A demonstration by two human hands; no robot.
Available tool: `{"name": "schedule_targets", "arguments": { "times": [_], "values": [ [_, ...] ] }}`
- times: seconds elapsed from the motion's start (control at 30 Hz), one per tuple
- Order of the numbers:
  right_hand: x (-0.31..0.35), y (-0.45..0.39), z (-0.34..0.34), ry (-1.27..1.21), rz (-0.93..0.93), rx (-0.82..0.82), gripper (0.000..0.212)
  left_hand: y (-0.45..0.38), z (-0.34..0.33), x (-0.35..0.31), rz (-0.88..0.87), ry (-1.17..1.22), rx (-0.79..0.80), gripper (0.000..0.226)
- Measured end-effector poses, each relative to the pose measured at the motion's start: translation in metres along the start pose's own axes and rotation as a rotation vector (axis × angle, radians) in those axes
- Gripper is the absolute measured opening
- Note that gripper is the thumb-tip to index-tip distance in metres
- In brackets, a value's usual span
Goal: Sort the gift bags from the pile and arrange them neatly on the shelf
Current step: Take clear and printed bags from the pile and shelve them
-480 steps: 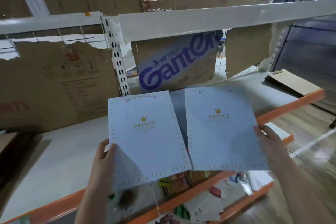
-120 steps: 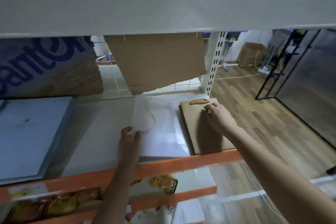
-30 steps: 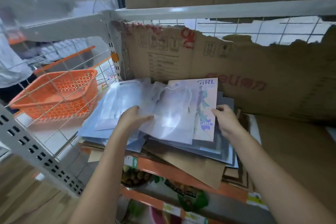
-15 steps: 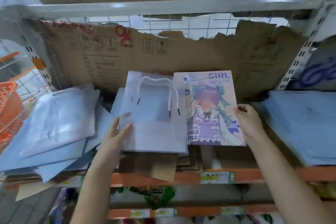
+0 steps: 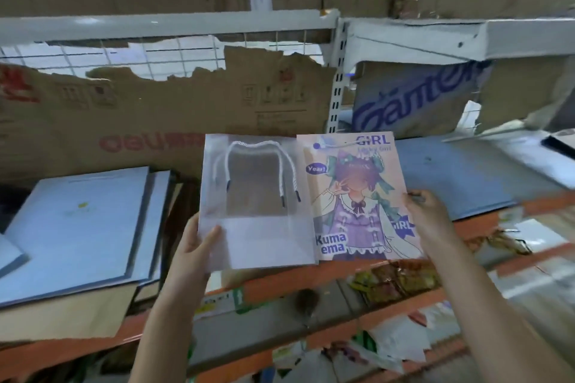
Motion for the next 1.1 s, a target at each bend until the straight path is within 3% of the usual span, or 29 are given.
{"name": "schedule_targets", "arguments": {
  "times": [0.4,0.5,0.6,0.8,1.0,1.1],
  "values": [
    [-0.060,-0.075,0.198,0.091,-0.073,-0.157,0.024,-0.026,-0.205,0.068,0.043,0.013,0.202,0.031],
    [-0.071,-0.097,0.231,0.080,-0.121,-0.212,0.015,-0.040,-0.251,0.078,0.061,0.004,0.279,0.038],
    [-0.080,-0.125,0.259,0.032,-0.158,-0.242,0.009,-0.058,-0.296,0.089,0.067,0.012,0.312,0.037],
    [-0.080,-0.201,0.297,-0.015,-0.163,-0.205,0.023,-0.111,-0.377,0.105,0.066,-0.050,0.343,0.044],
    [-0.088,-0.288,0.317,-0.058,-0.153,-0.187,0.006,-0.147,-0.424,0.113,0.067,-0.142,0.356,0.046],
    [-0.095,-0.325,0.321,-0.004,-0.155,-0.160,0.008,-0.158,-0.431,0.116,0.057,-0.163,0.299,0.047]
  ]
}}
Point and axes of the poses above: each hand's wrist, its own y-axis away from the middle knuckle, its own z-axis out of the back of the hand, x = y × z, the point moved 2 cm from there along -y, towards the middle knuckle, and after that the axes turned 3 degrees about z, right-handed, at the moved point
